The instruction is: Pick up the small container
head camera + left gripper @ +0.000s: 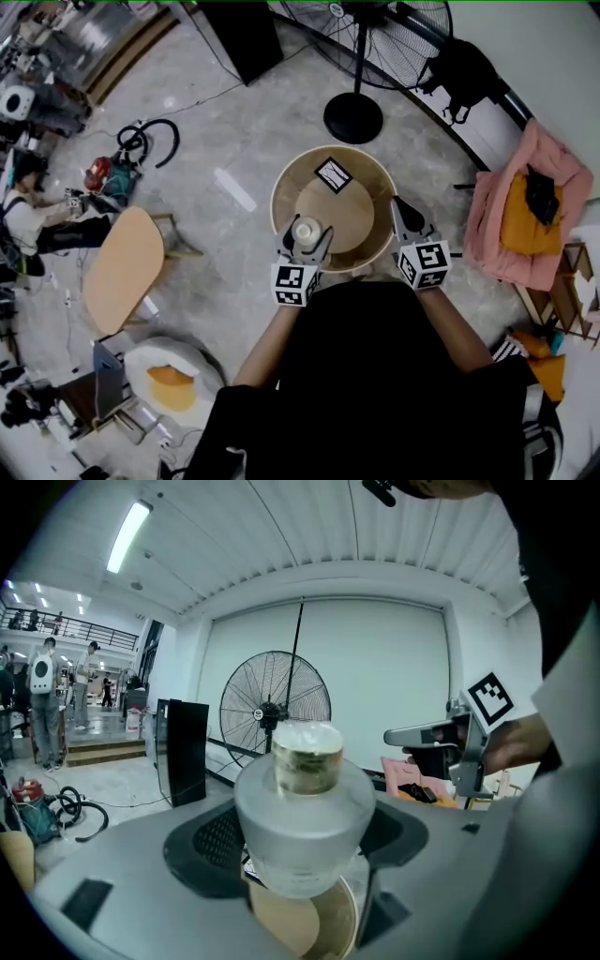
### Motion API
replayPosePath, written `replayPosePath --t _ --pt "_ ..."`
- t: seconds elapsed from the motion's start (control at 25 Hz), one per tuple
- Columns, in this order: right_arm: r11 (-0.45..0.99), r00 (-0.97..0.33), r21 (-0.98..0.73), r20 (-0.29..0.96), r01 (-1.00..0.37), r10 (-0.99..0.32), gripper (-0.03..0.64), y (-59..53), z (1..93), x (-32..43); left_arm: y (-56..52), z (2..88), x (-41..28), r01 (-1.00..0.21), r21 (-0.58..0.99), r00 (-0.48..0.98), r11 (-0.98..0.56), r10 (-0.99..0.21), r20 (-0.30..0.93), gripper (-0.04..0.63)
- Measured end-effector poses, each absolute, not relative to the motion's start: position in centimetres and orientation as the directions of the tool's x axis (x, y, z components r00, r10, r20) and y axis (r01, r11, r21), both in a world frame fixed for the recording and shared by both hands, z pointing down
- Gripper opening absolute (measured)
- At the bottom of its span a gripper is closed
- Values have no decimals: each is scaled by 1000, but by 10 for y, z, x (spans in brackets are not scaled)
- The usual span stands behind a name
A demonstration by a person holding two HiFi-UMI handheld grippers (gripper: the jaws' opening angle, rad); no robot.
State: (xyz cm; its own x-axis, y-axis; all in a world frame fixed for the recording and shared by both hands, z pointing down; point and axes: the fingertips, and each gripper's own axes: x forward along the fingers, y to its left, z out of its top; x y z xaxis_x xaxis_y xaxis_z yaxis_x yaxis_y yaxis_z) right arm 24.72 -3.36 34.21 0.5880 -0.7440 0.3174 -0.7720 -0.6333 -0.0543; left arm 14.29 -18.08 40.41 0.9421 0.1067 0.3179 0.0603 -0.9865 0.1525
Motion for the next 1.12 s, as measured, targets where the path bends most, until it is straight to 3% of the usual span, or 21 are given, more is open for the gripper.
replayPosePath --t 1.12 --pt "-582 554 -46 255 -812 -793 15 16 333 330 -146 385 193 -77 119 954 -990 -38 299 348"
